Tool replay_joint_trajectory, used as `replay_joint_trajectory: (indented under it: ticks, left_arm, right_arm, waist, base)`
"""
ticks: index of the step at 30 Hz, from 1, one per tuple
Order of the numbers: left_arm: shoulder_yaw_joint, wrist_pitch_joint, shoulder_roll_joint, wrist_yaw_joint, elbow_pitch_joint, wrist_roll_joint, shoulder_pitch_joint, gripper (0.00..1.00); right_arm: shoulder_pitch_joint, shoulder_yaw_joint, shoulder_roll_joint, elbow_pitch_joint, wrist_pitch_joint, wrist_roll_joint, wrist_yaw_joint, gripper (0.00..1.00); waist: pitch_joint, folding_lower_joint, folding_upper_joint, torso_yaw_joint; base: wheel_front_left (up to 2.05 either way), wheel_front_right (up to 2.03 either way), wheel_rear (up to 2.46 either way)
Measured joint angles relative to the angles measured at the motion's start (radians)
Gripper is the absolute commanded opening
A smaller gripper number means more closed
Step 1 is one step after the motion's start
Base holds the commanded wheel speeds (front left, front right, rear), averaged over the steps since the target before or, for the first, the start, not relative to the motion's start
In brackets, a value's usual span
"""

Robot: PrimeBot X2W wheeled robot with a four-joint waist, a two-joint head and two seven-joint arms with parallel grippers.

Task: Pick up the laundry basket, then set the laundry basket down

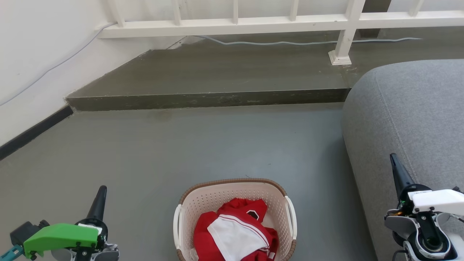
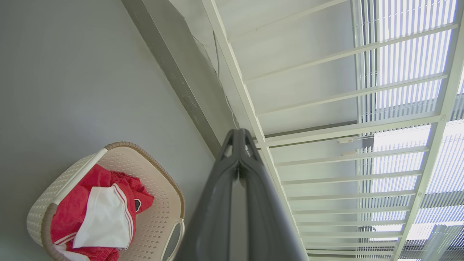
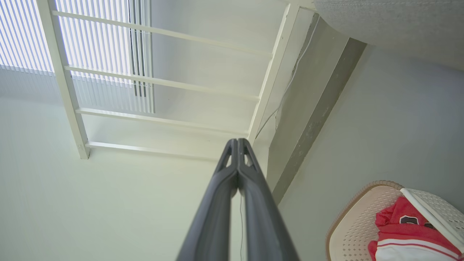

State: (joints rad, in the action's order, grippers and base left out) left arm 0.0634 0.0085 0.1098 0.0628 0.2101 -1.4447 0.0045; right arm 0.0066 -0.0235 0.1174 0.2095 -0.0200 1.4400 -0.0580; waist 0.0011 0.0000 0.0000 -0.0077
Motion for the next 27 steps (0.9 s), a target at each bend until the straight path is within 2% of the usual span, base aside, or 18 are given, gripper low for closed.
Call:
replay_joint_trajectory:
  ticks: [16, 27]
  left_arm:
    - [-0.06, 0.035, -0.016, 0.046, 0.035, -0.218, -0.036, 0.0]
    - [-0.062, 0.035, -0.021, 0.047, 0.04, -0.225, -0.038, 0.0]
  right_arm:
    - [-0.044, 0.052, -0.009, 0.03, 0.04, 0.237, -0.047, 0.0]
    - [-0.046, 0.054, -0.01, 0.039, 0.048, 0.242, -0.048, 0.0]
  waist:
    - [0.003, 0.0, 0.0, 0.008]
    - [0.002, 0.0, 0.0, 0.008]
  base:
    - [0.0, 0.0, 0.0]
    - [0.0, 0.0, 0.0]
